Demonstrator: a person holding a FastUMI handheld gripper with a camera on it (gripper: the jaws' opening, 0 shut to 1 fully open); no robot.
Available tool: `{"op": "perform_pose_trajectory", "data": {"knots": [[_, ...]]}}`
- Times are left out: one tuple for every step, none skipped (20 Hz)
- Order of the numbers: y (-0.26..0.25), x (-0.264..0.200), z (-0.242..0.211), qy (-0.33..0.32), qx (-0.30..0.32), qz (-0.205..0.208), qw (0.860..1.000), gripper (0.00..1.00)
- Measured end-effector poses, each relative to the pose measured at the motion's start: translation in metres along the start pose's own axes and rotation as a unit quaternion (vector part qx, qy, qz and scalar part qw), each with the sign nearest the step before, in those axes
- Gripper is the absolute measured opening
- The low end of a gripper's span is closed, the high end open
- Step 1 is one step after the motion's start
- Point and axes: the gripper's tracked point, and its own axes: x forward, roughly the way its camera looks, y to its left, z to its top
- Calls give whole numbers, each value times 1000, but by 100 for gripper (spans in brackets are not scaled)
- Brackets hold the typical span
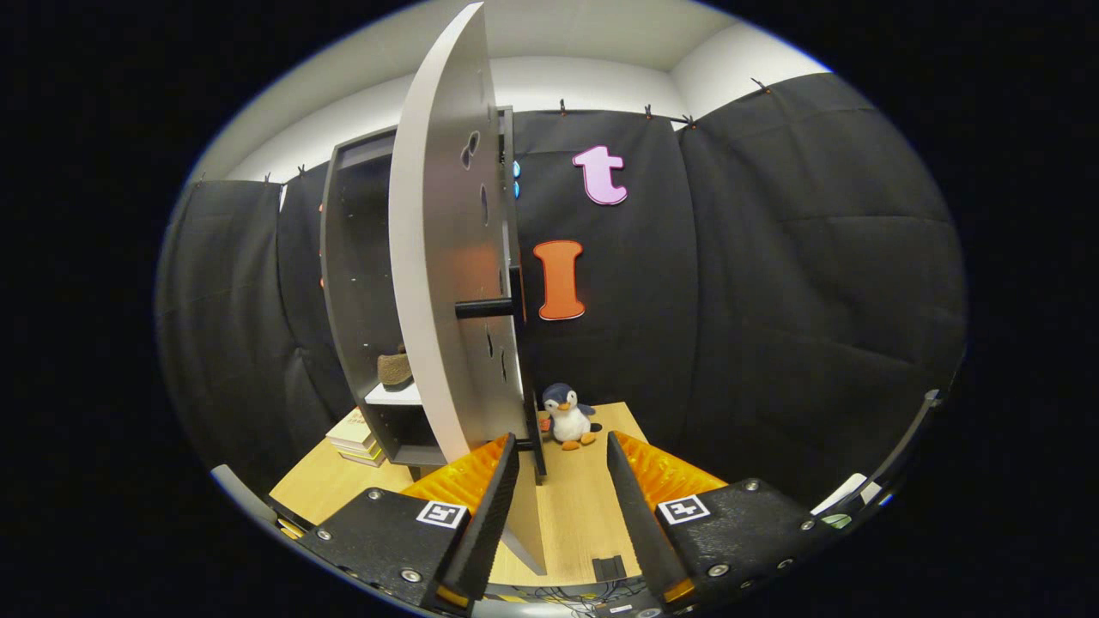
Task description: Open the shoe cabinet door, grab the shoes and put them into the shoe cabinet, then close the shoe cabinet door.
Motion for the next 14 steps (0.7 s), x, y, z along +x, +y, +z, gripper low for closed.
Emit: {"op": "perform_pose_trajectory", "data": {"knots": [[5,-1,-1,1,2,9,1000,67],[11,-2,-1,1,2,19,1000,67],[24,1,-3,2,3,28,1000,67],[32,3,-5,4,3,37,999,67],[37,6,-5,4,0,45,999,67],[41,7,-5,4,-2,55,998,67],[50,7,-6,4,-2,65,998,67],[57,7,-6,5,-3,75,997,67],[65,10,-7,6,-4,86,996,67],[73,11,-7,6,-5,95,995,67],[75,12,-7,6,-8,101,995,68],[75,15,-9,12,-14,104,994,69],[77,14,-6,11,-11,113,993,69],[84,21,-6,15,-14,120,993,71]]}}
